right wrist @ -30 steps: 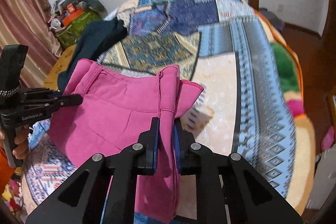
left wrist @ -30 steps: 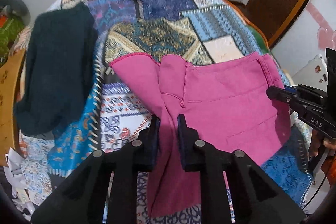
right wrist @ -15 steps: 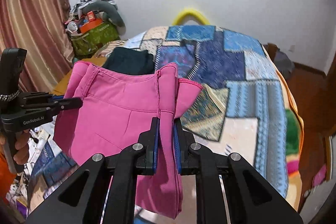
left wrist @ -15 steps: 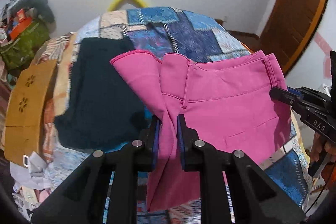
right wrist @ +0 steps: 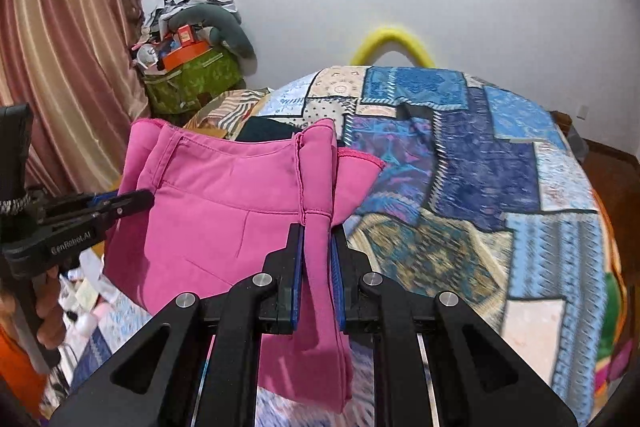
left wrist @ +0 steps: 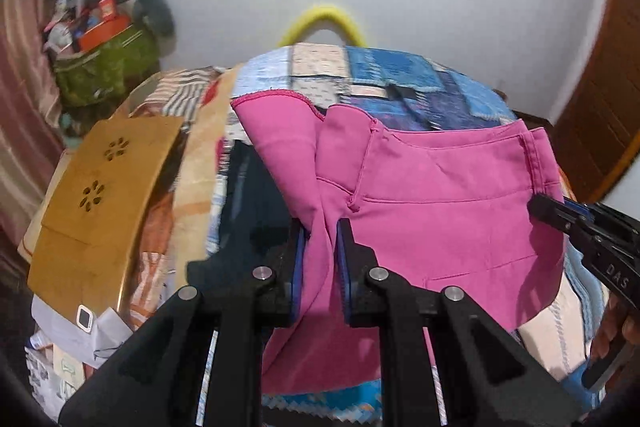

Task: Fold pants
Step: 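Grasp the folded pink shorts with both grippers and lift them, then place the folded pink shorts onto the dark green garment and release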

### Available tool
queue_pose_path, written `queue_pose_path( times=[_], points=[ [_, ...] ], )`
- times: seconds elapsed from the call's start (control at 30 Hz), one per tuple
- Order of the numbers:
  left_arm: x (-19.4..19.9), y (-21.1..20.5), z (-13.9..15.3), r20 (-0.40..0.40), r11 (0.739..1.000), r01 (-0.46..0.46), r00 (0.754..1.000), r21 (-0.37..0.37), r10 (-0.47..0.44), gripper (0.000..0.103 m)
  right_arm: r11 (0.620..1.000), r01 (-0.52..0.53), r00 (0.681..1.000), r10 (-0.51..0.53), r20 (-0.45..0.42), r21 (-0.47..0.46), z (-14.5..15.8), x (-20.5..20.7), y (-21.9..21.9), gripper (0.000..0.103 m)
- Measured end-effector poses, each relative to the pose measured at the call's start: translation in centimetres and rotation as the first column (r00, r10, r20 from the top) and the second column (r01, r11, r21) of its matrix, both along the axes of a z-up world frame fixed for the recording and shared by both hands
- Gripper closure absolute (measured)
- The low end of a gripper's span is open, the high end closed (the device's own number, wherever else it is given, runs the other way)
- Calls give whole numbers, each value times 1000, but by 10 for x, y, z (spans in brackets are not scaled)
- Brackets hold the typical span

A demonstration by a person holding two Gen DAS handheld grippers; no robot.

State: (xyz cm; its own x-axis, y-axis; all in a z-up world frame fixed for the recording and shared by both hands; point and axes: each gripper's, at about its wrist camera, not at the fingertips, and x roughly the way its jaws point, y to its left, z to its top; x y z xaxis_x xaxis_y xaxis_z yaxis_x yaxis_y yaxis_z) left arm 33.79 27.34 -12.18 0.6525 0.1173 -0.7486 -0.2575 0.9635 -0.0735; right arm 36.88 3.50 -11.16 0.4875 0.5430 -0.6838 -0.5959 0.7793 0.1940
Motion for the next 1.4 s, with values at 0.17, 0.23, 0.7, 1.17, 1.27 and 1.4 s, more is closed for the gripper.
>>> queue_pose_path(
  times=[0.17,0.23,0.7,1.17,1.27,1.4],
  points=[
    [22,26,-29,-38,996,-55,998,77,58,88,1000,-10,1000,9,-30,-29,-20,20,45,92],
    [31,38,-44,-64,994,-73,995,82,78,88,999,-16,999,14,-43,-40,-30,25,58,92],
    [55,85,-110,-144,993,-117,982,25,120,85,991,-12,995,-2,-98,-135,-83,42,76,76],
    [-24,57,-26,-67,996,-78,994,53,82,81,995,-75,994,80,75,-67,1,-32,38,69],
    [-53,40,15,20,997,-62,998,48,61,81,996,-86,988,84,129,8,34,-57,25,69],
    [-104,12,73,160,997,-54,986,56,44,81,990,-113,964,89,249,85,88,-106,7,69]
  ],
)
